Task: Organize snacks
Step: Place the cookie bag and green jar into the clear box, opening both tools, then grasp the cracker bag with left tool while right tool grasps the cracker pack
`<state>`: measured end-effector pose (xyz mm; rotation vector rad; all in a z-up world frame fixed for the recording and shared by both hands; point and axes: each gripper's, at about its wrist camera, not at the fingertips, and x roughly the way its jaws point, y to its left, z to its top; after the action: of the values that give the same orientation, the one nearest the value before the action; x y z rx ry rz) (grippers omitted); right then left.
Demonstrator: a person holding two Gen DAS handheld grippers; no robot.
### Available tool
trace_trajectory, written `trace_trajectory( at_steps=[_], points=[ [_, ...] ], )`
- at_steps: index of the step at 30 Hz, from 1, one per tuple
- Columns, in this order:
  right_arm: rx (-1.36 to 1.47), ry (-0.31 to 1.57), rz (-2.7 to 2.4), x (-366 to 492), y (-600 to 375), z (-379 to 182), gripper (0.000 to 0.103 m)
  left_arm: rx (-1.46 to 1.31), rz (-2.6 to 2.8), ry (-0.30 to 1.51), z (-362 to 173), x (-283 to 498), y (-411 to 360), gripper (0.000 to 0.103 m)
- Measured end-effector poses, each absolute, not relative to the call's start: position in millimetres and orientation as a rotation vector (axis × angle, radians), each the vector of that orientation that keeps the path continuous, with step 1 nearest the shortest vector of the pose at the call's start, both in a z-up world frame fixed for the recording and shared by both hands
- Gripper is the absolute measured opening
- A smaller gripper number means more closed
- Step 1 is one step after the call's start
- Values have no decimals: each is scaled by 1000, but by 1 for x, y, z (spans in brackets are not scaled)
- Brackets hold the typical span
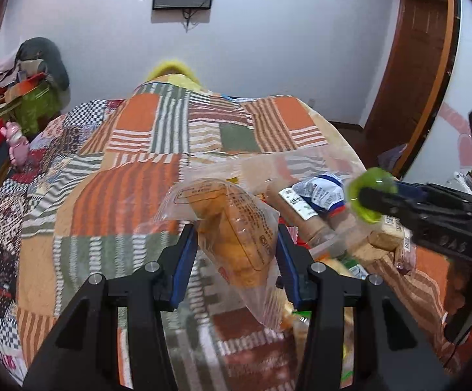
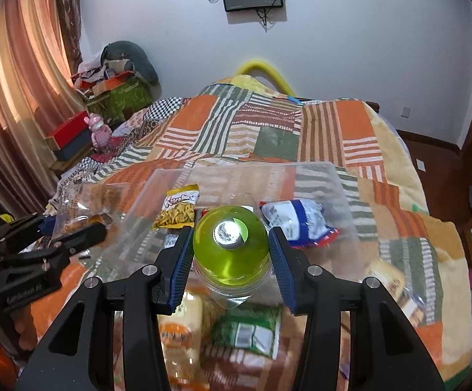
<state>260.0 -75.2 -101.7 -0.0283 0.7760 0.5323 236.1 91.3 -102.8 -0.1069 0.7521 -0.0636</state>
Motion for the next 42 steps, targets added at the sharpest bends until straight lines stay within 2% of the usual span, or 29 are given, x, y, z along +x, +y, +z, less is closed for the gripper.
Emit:
trace_trajectory(
  at_steps=[16, 21, 23, 29, 36, 42],
  points=[
    [-94, 875, 552, 289, -51, -137, 44, -96, -92, 840, -137, 282, 81, 49],
    [-114, 878, 557, 286, -51, -137, 44, -105, -98, 865, -140, 286, 80, 53],
    [-125, 859, 550, 282, -52, -133, 44, -105, -91, 859, -138, 285, 81, 58],
    [-141, 813, 546, 271, -58, -116, 47, -106, -86, 817, -119, 270, 81, 64],
    [-112, 792, 533, 255, -81, -101, 48, -68, -82, 797, -100, 242, 71, 70],
    [-82, 804, 522, 238, -108, -95, 48, -44, -83, 833, -107, 215, 62, 73]
  ],
)
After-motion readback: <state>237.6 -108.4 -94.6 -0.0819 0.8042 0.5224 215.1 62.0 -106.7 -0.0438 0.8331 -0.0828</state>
